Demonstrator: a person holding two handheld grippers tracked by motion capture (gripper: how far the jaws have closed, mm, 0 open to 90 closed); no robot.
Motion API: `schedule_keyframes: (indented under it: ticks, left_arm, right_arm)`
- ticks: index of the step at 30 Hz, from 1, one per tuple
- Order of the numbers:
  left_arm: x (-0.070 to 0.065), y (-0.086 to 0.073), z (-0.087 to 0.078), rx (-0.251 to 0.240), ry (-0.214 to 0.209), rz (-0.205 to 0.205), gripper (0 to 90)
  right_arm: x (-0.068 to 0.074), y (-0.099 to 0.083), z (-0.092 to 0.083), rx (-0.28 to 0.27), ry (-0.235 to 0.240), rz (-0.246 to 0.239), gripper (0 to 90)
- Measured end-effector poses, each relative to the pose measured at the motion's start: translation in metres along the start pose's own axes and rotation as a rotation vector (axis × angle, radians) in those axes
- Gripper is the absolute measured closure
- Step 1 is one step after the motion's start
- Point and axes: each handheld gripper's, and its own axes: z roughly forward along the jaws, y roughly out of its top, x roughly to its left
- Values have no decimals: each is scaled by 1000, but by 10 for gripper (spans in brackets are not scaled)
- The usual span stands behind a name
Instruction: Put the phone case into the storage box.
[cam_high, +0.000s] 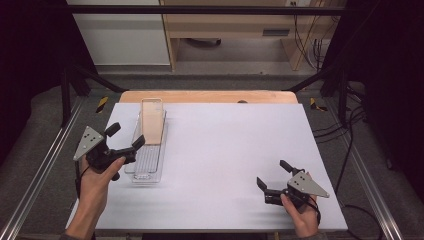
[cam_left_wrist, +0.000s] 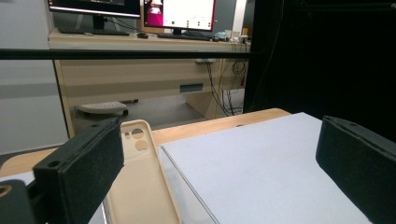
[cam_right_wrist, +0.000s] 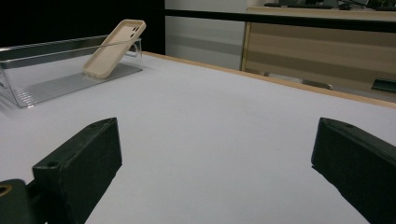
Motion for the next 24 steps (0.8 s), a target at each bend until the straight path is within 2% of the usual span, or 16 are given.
schedule_keyframes:
  ticks: [5,14,24]
  left_arm:
    - [1,-3,-7,-24,10,4,7]
    - [3,-12,-21,-40,26,22,7]
    - [8,-24,-33,-51,33,6,7]
  right_arm:
    - [0,0,0,0,0,0,19]
    - [0,0,0,1,0,-1,19]
    - [0,0,0,3,-1,-2,19]
